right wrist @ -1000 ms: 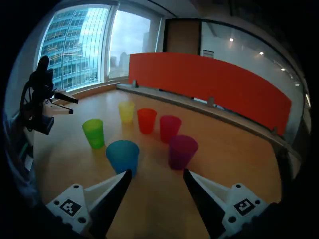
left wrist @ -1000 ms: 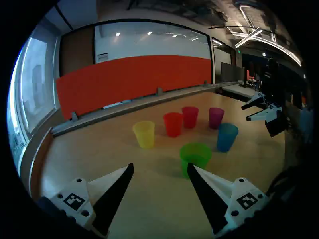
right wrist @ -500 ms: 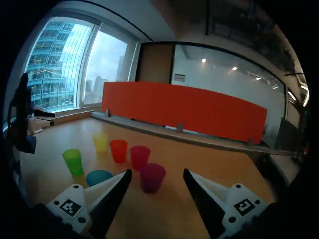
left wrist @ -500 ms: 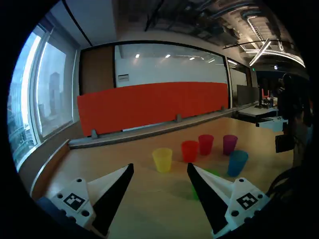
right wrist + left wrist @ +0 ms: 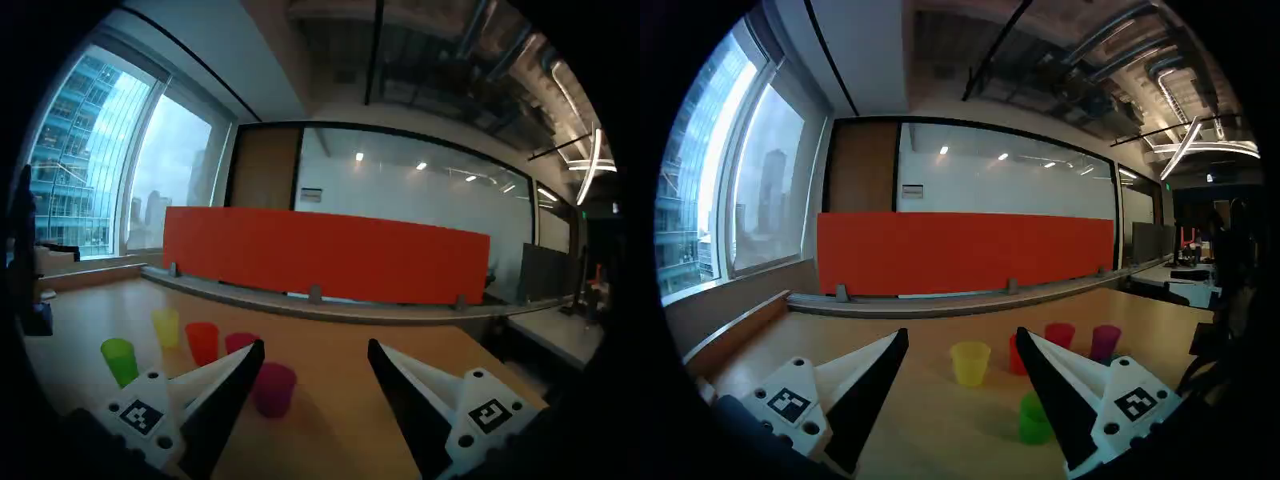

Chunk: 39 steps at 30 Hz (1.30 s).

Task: Pour water

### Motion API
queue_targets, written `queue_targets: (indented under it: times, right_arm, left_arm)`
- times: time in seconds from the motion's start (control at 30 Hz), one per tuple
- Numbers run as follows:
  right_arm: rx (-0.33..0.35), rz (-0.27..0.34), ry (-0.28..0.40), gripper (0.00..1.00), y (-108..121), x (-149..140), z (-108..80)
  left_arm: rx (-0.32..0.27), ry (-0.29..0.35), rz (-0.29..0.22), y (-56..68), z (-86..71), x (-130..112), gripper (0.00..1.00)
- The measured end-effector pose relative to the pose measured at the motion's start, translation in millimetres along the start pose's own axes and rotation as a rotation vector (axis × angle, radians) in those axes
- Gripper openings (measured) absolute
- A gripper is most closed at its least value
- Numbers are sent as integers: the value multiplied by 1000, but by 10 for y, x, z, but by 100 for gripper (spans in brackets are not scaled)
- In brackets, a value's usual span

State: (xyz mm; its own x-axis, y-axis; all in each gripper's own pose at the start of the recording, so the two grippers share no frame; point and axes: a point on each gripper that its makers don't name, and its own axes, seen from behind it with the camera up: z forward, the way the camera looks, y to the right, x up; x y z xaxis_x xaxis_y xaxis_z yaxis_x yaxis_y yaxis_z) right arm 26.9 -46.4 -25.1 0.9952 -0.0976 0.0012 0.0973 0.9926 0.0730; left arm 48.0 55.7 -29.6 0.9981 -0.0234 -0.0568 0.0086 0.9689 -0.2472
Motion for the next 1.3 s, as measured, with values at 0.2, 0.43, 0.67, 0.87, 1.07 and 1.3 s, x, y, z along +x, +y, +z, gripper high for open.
queue_targets:
  times: [0.2, 0.43, 0.67, 0.87, 1.07, 1.3]
  right_arm:
    - [-55, 19, 43, 100, 78, 81, -64]
    - [-101, 69, 79, 100, 227, 178, -115]
    - [-107, 117, 84, 100, 302, 191, -110]
    - [-101, 105, 75, 100, 275, 169, -112]
    - [-102, 92, 70, 100, 239, 107, -82]
    - [-99, 91, 64, 100, 181, 107, -83]
  left_arm:
    - [32, 62, -2, -27, 1, 147, 100]
    - [104, 95, 23, -127, -29, 264, 100]
    - [184, 102, 47, -278, -36, 261, 100]
    - [216, 117, 75, -352, -36, 190, 100]
    - [232, 106, 83, -389, 4, 8, 100]
    - [236, 87, 97, -418, 41, -267, 100]
